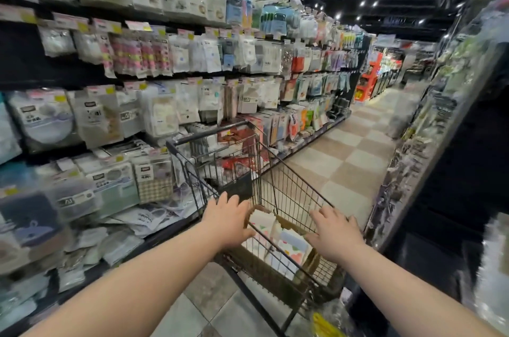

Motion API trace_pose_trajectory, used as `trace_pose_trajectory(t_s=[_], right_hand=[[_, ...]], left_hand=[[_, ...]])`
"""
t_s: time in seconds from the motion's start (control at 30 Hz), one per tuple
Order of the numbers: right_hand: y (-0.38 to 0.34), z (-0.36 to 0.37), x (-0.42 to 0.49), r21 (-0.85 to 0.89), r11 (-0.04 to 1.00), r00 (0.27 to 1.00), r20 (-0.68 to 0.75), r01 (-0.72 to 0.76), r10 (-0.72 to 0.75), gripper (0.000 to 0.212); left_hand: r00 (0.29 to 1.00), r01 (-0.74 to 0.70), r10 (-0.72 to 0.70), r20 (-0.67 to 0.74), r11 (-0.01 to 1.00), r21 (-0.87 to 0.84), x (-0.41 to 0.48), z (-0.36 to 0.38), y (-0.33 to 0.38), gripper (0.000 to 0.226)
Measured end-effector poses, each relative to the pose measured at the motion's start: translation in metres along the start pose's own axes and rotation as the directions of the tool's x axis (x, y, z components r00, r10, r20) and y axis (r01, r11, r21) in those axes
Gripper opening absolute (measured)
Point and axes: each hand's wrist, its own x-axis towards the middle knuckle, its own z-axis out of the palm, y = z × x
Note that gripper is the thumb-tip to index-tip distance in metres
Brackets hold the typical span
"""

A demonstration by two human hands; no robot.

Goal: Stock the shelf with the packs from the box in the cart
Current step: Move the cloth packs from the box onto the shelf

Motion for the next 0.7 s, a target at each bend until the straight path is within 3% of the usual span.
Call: trace_pose_trajectory(t_s=[0.27,0.5,0.7], right_hand=[[-0.058,0.024,0.058,0.041,0.996,0.993,0.095,-0.076,0.072,0.063],[-0.045,0.043,0.103,0.032,0.990,0.981,0.146,-0.136,0.130,0.062],[-0.032,0.059,0.179,0.043,0.988,0.969,0.205,-0.148,0.137,0.057]], left_hand=[[0.995,-0.082,0.080,0.064,0.996,0.018,0.056,0.016,-0.066,0.076],[0.979,-0.176,0.178,0.103,0.984,-0.022,0.111,0.038,-0.065,0.074],[0.979,-0.178,0.179,0.099,0.984,-0.018,0.186,0.053,-0.064,0.072]])
